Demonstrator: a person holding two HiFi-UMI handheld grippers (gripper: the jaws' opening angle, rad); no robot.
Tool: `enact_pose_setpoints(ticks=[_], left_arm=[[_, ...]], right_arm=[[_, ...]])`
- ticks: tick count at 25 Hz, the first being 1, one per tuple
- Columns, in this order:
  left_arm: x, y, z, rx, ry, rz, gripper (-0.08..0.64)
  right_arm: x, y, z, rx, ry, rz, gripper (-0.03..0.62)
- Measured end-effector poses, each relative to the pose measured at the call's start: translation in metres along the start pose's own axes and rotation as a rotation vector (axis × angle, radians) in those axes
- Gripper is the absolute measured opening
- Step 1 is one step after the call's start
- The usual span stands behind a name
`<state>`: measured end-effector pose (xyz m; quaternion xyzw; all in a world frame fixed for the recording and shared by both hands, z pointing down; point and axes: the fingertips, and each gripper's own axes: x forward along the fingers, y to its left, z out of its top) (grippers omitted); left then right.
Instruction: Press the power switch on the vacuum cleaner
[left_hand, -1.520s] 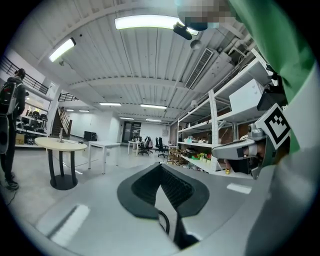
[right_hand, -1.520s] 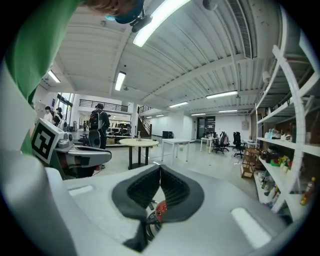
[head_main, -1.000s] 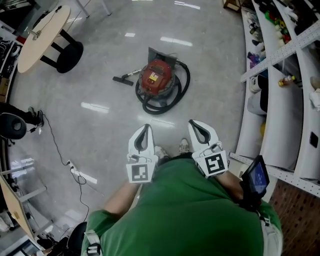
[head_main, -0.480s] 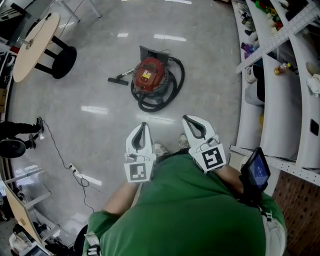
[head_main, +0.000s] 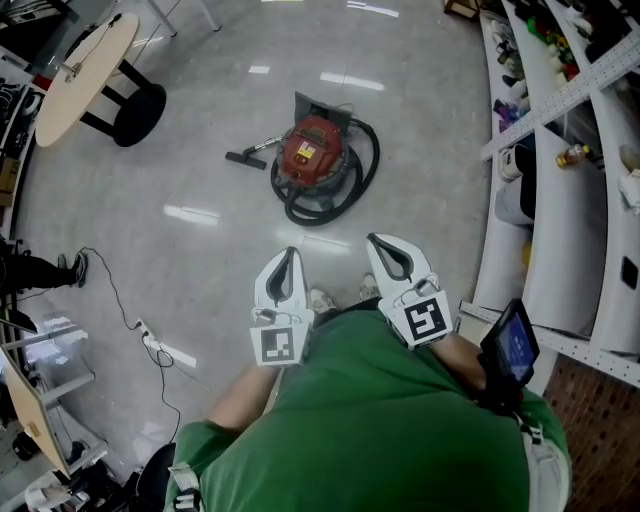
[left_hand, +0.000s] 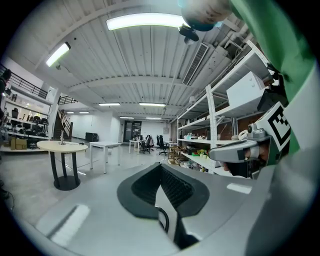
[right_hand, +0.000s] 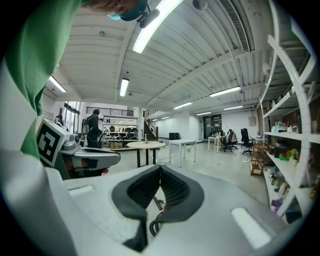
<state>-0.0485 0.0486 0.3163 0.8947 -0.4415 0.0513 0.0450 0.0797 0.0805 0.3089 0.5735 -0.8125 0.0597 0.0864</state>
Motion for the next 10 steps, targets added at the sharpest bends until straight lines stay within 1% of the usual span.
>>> enact_pose_setpoints(ticks=[4, 10], left_arm=[[-0.004, 0.007, -0.002, 0.000, -0.002, 0.012, 0.005], [-0.004, 0.009, 0.000, 0.009, -0.003, 0.005, 0.005]], right_arm=[[0.007, 0.008, 0.000, -0.002, 0.005, 0.013, 0.004], [0.014, 0.010, 0.006, -0.005, 0.002, 0.022, 0.004]])
